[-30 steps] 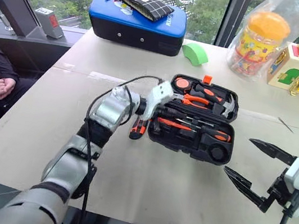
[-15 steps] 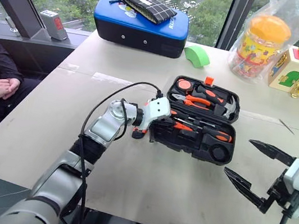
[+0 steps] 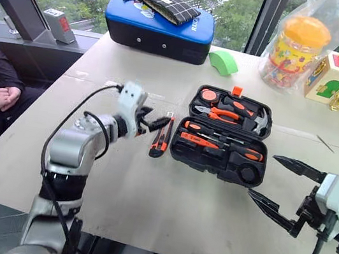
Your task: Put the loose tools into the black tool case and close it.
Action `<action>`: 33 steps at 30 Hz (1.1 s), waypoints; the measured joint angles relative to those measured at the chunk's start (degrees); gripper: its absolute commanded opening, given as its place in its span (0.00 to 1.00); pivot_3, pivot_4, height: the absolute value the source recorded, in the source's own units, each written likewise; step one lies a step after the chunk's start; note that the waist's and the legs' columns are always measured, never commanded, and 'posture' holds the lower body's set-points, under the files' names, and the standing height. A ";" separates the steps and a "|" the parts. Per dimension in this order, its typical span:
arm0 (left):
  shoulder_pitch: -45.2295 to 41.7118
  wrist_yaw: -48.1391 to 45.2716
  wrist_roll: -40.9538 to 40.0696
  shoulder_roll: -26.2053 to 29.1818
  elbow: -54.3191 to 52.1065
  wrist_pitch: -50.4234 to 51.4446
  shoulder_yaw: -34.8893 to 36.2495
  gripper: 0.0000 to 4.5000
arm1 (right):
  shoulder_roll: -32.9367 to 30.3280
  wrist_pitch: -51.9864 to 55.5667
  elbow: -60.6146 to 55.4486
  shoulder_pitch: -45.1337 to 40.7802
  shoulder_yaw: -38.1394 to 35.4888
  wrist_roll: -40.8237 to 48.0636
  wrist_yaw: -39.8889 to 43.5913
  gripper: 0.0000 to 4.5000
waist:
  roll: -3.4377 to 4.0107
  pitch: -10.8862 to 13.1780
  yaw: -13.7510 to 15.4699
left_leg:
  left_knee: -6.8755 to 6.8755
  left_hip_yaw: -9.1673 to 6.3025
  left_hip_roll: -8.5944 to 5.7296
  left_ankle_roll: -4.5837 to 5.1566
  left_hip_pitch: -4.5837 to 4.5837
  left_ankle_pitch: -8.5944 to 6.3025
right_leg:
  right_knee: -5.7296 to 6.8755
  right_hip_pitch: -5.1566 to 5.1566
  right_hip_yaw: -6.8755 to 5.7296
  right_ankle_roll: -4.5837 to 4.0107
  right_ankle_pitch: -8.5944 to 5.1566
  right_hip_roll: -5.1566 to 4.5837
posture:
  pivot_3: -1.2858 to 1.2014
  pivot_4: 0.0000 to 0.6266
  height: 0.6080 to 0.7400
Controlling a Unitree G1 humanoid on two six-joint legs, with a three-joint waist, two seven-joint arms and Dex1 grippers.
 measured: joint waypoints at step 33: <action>2.87 16.21 4.94 -8.39 -2.78 3.03 -4.22 1.00 | -3.05 -0.16 3.23 -1.98 -1.07 1.90 4.02 1.00 | 0.04 -0.02 -0.09 | -0.06 -0.03 -0.03 -0.03 0.03 0.01 | -0.07 0.08 -0.02 -0.01 0.00 -0.02 | 0.52 0.24 1.00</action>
